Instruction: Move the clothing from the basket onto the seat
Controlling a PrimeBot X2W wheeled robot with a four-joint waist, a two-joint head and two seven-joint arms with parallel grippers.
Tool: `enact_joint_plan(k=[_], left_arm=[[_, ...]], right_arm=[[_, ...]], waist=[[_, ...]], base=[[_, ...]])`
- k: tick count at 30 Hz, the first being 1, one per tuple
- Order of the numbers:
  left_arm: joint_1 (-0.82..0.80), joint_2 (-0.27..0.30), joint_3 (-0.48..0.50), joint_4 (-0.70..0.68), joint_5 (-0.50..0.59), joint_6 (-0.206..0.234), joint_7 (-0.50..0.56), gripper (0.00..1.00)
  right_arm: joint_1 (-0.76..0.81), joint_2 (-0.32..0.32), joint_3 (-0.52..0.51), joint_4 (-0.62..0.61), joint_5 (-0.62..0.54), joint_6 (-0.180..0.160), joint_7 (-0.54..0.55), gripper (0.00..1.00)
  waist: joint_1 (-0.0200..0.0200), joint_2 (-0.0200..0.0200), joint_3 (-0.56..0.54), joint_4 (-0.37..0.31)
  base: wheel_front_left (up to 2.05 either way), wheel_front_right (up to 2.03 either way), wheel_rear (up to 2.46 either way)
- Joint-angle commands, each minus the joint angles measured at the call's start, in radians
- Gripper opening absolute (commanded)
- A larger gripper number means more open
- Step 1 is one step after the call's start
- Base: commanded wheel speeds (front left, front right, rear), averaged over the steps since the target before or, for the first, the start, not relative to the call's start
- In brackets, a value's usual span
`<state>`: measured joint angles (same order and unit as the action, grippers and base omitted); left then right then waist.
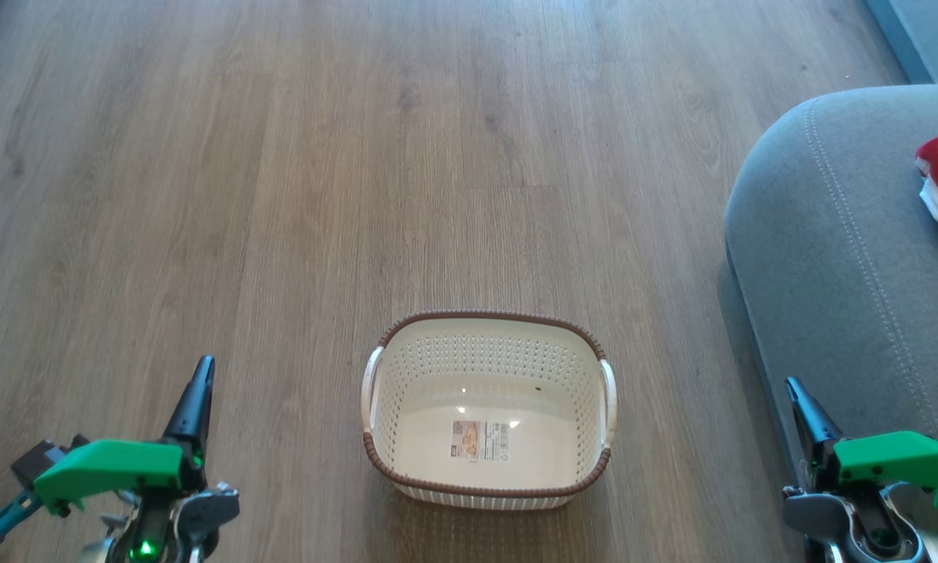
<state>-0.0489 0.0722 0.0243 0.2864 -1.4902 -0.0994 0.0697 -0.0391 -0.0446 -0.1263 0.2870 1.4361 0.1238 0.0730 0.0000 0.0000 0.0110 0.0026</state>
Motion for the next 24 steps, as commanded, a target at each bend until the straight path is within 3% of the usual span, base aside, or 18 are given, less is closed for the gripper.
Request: enact_joint_plan(k=[1,13,24], left_arm=[[-0.057,0.000,0.046,-0.036,-0.022,-0.014,0.008,0.00],[-0.059,-0.019,0.085,-0.041,-0.117,-0.031,0.040,0.00],[-0.059,-0.020,0.087,-0.041,-0.120,-0.031,0.042,0.00]], right_arm=[[-0.061,-0.007,0.014,-0.039,0.032,0.006,0.010,0.00],[-0.069,-0.006,0.012,-0.042,0.167,0.007,0.039,0.00],[-0.069,-0.006,0.012,-0.042,0.172,0.007,0.040,0.00]], waist=[[0.0000,0.0000,-0.001,0.000],[0.0000,0.0000,-0.008,-0.003],[0.0000,0.0000,-0.008,-0.003]], base=[[0.00,0.00,0.00],[0.00,0.00,0.00],[0.00,0.00,0.00]])
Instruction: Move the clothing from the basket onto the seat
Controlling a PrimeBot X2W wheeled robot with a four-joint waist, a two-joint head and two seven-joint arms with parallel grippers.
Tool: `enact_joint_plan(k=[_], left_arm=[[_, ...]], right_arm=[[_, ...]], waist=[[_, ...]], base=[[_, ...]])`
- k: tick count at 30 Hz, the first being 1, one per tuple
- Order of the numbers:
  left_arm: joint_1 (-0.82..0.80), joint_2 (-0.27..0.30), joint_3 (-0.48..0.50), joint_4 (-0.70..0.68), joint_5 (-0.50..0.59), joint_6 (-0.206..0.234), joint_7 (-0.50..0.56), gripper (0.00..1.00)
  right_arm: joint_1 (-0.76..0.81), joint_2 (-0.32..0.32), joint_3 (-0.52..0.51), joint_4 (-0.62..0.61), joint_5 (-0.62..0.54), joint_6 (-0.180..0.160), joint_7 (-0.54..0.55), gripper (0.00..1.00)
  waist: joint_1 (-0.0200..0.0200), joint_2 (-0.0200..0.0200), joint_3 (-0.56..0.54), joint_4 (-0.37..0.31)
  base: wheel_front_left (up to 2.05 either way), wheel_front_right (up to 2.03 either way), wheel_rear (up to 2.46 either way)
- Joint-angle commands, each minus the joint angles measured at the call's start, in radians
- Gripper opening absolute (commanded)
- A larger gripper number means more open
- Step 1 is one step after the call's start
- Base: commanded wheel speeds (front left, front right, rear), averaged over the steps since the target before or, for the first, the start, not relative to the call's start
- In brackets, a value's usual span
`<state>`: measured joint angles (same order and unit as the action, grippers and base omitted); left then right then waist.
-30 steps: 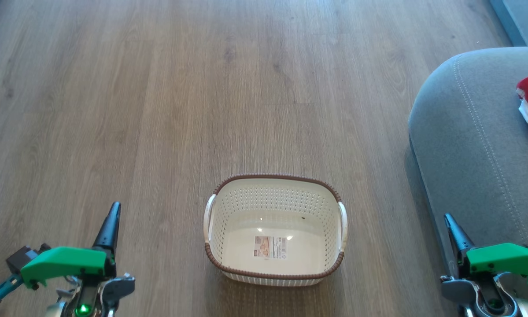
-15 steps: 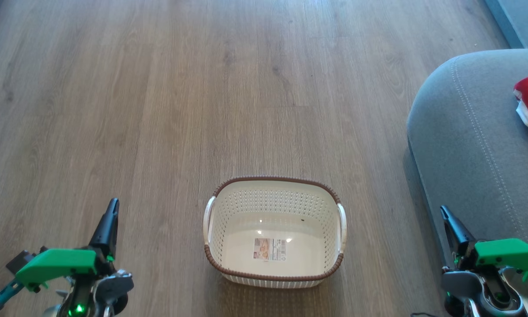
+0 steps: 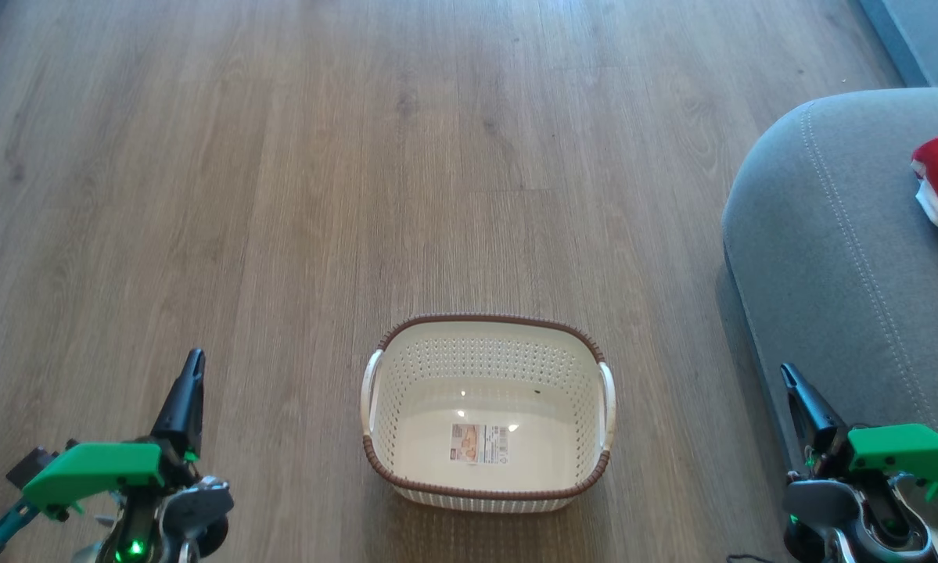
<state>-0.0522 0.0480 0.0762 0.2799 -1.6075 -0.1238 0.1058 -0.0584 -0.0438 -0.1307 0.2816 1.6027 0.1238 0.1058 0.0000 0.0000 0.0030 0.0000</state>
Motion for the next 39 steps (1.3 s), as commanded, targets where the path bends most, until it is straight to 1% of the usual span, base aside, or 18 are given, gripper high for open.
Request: enact_joint_plan(k=[1,39], left_arm=[[-0.056,0.004,0.035,-0.034,-0.003,-0.007,0.006,0.00],[-0.056,0.003,0.037,-0.035,-0.002,-0.007,0.007,0.00]], right_arm=[[-0.050,-0.006,0.017,-0.037,0.006,0.007,0.008,0.00],[-0.050,-0.006,0.017,-0.037,0.006,0.007,0.008,0.00]], waist=[[0.0000,0.0000,0.000,0.000],[0.0000,0.0000,0.000,0.000]], base=[[0.00,0.00,0.00],[0.00,0.00,0.00]])
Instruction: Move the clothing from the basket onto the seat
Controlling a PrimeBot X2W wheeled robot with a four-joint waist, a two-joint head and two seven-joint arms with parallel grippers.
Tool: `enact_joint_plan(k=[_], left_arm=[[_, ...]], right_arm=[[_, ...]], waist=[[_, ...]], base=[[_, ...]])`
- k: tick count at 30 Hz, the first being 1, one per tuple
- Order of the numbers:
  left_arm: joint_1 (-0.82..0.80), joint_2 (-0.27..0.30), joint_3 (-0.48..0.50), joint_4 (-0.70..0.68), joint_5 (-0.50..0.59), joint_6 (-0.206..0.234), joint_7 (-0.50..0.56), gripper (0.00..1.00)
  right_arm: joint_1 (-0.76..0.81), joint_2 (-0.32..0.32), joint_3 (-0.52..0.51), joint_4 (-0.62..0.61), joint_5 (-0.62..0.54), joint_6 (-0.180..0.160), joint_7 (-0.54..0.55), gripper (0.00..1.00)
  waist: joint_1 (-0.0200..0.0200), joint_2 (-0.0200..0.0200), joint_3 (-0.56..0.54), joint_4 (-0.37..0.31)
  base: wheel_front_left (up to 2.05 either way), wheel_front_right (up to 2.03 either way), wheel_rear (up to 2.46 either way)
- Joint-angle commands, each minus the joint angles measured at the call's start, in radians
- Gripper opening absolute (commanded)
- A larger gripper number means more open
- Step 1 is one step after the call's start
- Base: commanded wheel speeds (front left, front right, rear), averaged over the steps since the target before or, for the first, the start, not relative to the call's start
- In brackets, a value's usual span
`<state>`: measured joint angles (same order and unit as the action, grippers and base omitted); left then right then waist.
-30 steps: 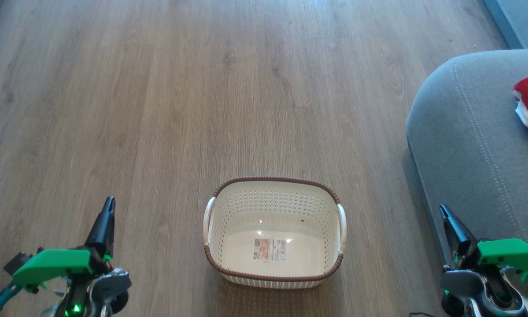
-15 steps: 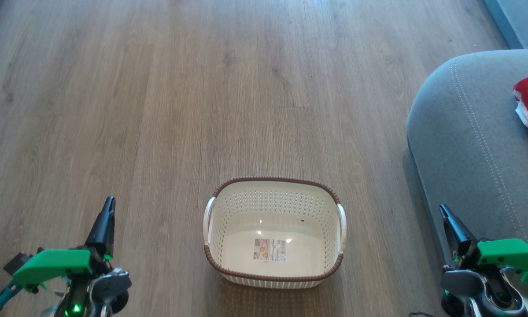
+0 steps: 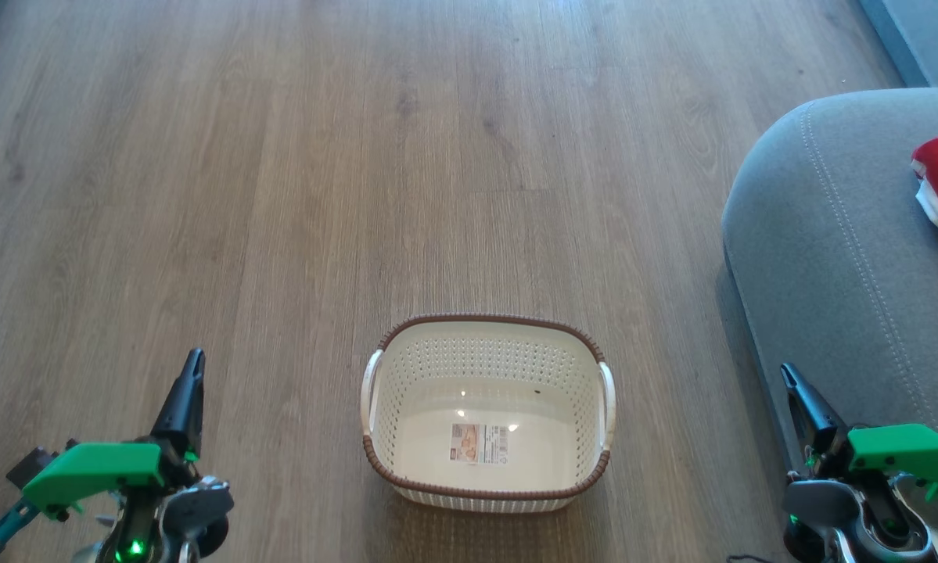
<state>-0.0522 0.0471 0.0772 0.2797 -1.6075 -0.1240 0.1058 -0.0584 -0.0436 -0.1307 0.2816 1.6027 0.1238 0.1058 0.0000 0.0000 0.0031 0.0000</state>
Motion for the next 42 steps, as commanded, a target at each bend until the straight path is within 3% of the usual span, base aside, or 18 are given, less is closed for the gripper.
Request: enact_joint_plan(k=[1,42], left_arm=[[-0.056,0.004,0.036,-0.034,-0.001,-0.007,0.007,0.00],[-0.056,0.004,0.037,-0.034,-0.001,-0.007,0.008,0.00]], right_arm=[[-0.050,-0.007,0.017,-0.037,0.006,0.007,0.008,0.00],[-0.049,-0.007,0.017,-0.037,0.006,0.007,0.007,0.00]], waist=[[0.0000,0.0000,0.000,0.000],[0.0000,0.0000,0.000,0.000]], base=[[0.00,0.00,0.00],[0.00,0.00,0.00]])
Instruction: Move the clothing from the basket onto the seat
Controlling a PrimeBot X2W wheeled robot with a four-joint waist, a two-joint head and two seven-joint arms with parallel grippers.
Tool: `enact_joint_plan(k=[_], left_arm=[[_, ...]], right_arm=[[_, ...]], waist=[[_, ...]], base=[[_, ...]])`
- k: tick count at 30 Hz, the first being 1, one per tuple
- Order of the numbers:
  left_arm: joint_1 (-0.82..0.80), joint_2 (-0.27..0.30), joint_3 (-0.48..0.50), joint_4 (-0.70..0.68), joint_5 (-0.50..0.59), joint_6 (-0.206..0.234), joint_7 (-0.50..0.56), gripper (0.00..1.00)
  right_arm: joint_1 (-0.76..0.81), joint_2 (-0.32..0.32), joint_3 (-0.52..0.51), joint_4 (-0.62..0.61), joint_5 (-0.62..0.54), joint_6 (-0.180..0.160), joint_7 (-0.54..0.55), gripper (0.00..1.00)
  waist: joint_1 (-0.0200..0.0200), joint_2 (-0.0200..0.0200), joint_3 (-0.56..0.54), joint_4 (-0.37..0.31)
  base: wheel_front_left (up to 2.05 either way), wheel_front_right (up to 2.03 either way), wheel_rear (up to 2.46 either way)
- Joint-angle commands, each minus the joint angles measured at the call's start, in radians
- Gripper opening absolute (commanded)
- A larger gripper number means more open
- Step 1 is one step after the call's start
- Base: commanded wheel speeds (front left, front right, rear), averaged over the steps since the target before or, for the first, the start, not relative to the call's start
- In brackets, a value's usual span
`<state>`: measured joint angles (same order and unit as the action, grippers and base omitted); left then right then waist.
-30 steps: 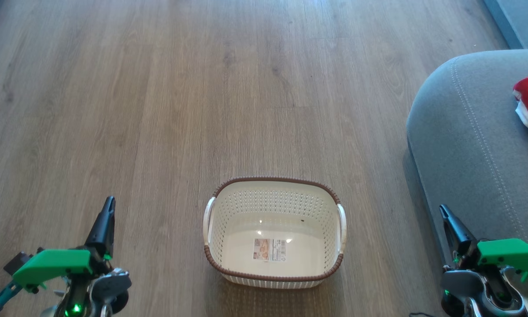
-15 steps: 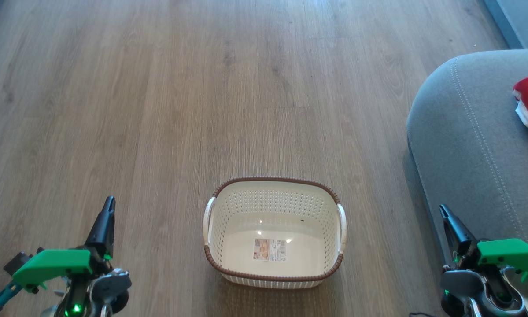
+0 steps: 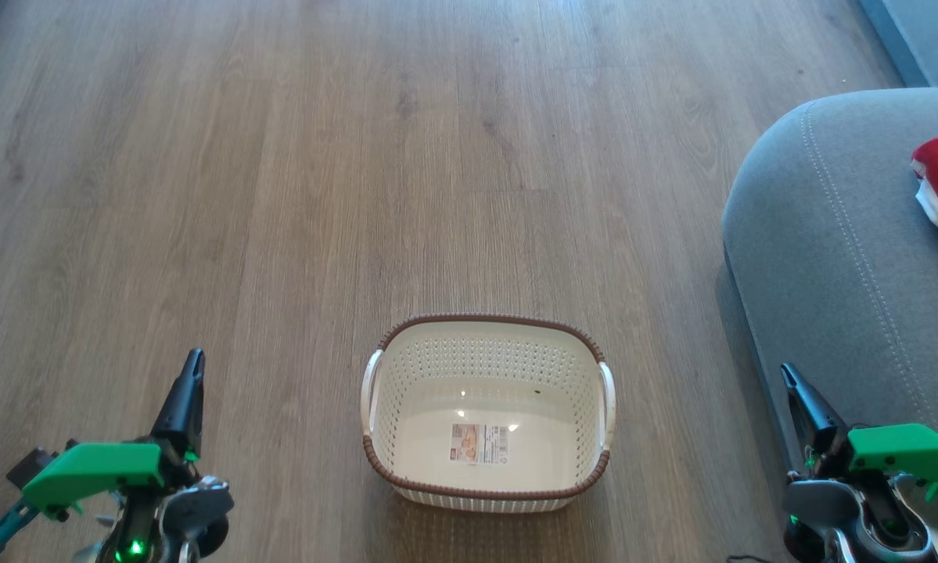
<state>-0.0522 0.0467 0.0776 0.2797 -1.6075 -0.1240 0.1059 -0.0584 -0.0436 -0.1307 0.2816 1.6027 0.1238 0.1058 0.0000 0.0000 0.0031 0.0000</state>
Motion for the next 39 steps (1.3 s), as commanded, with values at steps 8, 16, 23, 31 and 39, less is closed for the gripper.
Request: enact_joint_plan(k=[8,16,23,31,39], left_arm=[[-0.056,0.004,0.037,-0.034,-0.001,-0.007,0.008,0.00],[-0.056,0.004,0.037,-0.034,-0.001,-0.007,0.008,0.00],[-0.056,0.004,0.037,-0.034,-0.001,-0.007,0.008,0.00],[-0.056,0.004,0.037,-0.034,0.000,-0.007,0.008,0.00],[-0.056,0.004,0.037,-0.034,0.000,-0.007,0.008,0.00]], right_arm=[[-0.049,-0.007,0.017,-0.037,0.006,0.007,0.007,0.00],[-0.049,-0.007,0.017,-0.037,0.006,0.007,0.007,0.00],[-0.049,-0.007,0.017,-0.037,0.006,0.007,0.007,0.00],[-0.049,-0.007,0.017,-0.037,0.006,0.007,0.007,0.00],[-0.049,-0.007,0.017,-0.037,0.006,0.007,0.007,0.00]], waist=[[0.0000,0.0000,0.000,0.000],[0.0000,0.0000,0.000,0.000],[0.0000,0.0000,0.000,0.000],[0.0000,0.0000,0.000,0.000],[0.0000,0.0000,0.000,0.000]], base=[[0.00,0.00,0.00],[0.00,0.00,0.00],[0.00,0.00,0.00],[0.00,0.00,0.00],[0.00,0.00,0.00]])
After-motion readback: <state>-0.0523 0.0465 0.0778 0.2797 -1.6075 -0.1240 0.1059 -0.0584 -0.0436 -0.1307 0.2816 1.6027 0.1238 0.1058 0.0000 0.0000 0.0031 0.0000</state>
